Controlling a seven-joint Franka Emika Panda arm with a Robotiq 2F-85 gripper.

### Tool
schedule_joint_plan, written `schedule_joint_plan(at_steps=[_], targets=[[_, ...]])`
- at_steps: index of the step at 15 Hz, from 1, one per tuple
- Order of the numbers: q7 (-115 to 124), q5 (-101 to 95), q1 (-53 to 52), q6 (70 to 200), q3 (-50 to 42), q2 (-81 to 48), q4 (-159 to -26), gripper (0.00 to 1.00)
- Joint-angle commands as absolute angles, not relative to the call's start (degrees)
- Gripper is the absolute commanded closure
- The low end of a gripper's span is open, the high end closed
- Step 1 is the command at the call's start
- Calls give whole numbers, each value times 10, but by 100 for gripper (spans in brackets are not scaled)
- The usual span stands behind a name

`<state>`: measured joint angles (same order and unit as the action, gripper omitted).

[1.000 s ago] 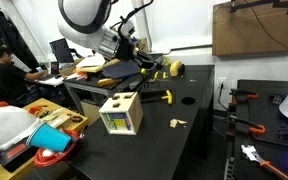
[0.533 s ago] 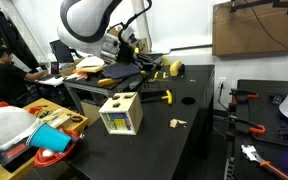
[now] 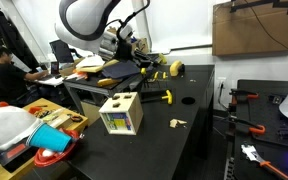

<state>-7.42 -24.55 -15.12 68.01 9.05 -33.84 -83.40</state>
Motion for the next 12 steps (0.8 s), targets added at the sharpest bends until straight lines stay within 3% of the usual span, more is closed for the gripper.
schedule_joint_plan(at_steps=[1,12], targets=[[-71,-262,-161,659,84,-364,-808,98],[-75,-283,-187,652,83,-424,-750,98]])
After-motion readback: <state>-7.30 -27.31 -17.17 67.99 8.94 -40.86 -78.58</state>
